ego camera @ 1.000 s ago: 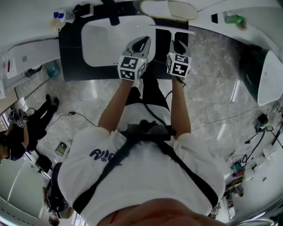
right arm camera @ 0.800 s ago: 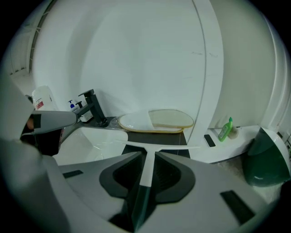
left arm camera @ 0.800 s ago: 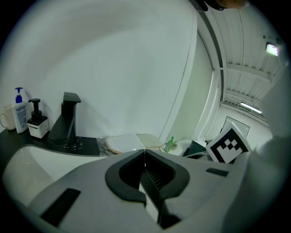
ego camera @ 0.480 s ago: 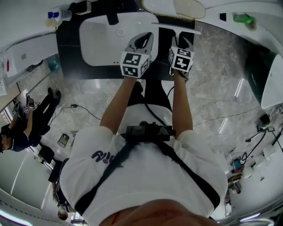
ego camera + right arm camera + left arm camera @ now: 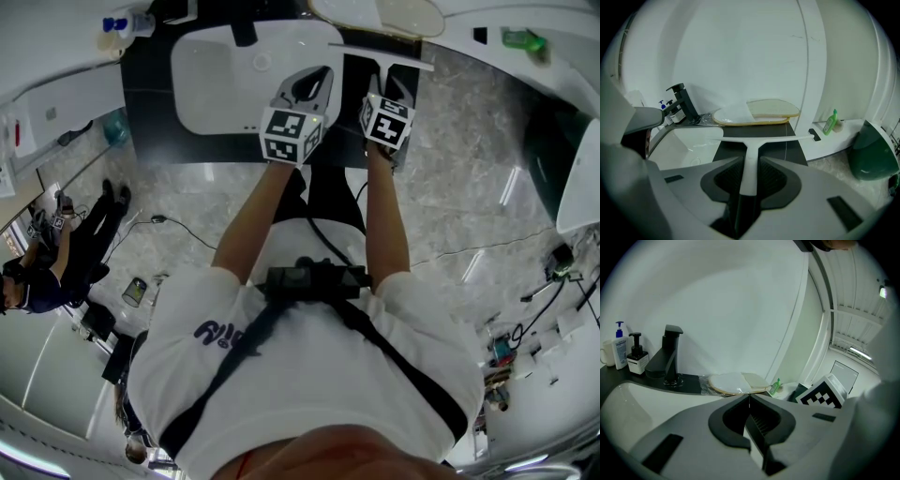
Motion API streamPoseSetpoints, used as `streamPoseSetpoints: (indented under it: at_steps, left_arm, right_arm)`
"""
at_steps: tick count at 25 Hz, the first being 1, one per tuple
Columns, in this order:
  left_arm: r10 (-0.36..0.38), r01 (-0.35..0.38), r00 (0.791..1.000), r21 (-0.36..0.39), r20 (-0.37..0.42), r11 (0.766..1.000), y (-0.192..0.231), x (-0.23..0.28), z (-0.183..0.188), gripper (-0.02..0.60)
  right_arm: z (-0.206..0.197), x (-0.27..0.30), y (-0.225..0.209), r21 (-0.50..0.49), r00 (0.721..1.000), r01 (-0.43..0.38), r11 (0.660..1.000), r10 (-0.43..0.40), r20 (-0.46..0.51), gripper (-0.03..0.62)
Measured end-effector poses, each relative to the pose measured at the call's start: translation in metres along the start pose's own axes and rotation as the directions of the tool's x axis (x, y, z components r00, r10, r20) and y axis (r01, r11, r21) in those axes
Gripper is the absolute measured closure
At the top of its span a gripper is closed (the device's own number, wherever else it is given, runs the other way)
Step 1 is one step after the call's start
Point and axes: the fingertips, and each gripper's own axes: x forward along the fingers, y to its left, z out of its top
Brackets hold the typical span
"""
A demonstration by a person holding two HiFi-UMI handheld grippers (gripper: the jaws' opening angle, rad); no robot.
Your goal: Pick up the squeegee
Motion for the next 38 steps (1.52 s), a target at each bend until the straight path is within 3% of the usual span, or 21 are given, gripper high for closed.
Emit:
streamPoseSetpoints:
  at_steps: [16,25,31,38]
  left_arm:
    - [-0.007,0.007,0.998,-0.007,0.054,1.0,0.001,-0.037,0.016,0.571]
    - [-0.034,0.035,0.993,-0.003,0.113,0.999,-0.014,-0.067,0.035,0.571]
    - [-0.038,0.033,0.98,0.031,0.195,0.999,-0.022,-0.103,0.064,0.571]
    - [-0.034,0.006,0.958,0.098,0.285,0.995,-0.03,-0.157,0.1,0.571]
  right_arm:
    - [-0.001,-0.013,0.0,-0.021,0.997,0.044,0.999,-0.042,0.063,0.499]
    - [0.03,-0.069,0.019,-0.014,0.98,0.032,0.999,-0.028,0.198,0.499]
    - [0.069,-0.127,0.05,-0.027,0.938,0.001,1.0,0.009,0.347,0.499]
    - [0.11,-0.211,0.094,-0.056,0.85,-0.028,0.998,0.054,0.524,0.499]
